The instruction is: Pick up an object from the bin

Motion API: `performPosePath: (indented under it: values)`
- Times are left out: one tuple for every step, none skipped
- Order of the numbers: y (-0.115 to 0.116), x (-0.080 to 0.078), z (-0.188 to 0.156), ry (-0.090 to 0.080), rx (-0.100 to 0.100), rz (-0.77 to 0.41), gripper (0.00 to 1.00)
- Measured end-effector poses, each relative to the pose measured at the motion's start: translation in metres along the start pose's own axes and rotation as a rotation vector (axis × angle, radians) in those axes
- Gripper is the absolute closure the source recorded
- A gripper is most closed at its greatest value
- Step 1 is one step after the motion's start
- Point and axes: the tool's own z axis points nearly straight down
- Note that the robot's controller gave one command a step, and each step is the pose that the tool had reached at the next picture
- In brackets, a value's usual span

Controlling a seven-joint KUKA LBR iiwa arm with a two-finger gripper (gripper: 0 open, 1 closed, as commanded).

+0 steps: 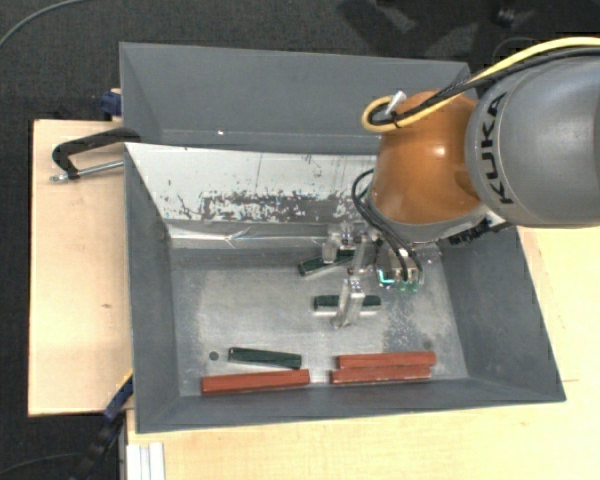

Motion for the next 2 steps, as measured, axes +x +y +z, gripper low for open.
performPosePath:
  values:
    - [-0.0447,0.0029,0.0694,-0.002,0.001,0.176,0.0]
    - [-0.0434,0.0013,0.0672,-0.007,-0.001,0.174,1.0]
